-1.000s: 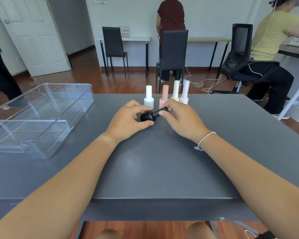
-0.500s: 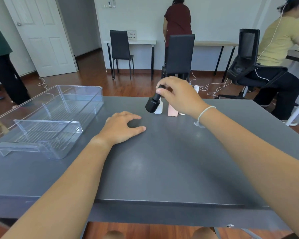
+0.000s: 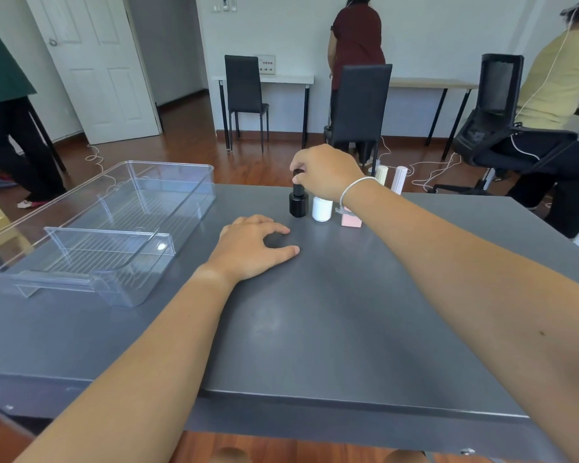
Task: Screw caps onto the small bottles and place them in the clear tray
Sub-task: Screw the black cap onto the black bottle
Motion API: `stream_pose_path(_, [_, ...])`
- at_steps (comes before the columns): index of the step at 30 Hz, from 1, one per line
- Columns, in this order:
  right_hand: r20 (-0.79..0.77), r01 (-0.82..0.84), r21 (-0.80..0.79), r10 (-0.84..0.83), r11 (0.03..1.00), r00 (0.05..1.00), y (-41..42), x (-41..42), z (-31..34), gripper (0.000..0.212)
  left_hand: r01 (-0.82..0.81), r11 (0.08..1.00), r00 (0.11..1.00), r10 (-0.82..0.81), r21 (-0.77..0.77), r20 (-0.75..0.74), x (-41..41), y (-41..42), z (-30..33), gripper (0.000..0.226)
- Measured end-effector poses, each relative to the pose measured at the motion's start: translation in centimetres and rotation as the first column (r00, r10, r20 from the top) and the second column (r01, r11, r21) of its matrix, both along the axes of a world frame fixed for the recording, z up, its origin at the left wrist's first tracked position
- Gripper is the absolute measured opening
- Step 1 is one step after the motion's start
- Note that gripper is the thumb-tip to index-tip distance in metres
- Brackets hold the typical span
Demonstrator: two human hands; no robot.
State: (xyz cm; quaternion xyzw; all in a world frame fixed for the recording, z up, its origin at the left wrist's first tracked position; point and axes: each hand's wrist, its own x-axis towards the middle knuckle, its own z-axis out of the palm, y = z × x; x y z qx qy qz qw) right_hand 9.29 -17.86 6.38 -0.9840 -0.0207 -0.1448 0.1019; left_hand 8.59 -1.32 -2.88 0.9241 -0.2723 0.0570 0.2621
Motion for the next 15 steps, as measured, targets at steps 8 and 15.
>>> stream_pose_path(8, [-0.014, 0.023, -0.050, -0.023, 0.999, 1.000, 0.4, 0.4, -0.2, 0.028, -0.009, 1.000, 1.000, 0.008, -0.005, -0.011, -0.1, 0.0, 0.2, 0.041])
stream_pose_path(15, [0.050, 0.040, 0.071, -0.044, 0.997, 0.998, -0.8, -0.5, 0.8, 0.029, -0.023, 0.996, 0.998, 0.018, -0.089, -0.059, 0.0, -0.3, 0.6, 0.036])
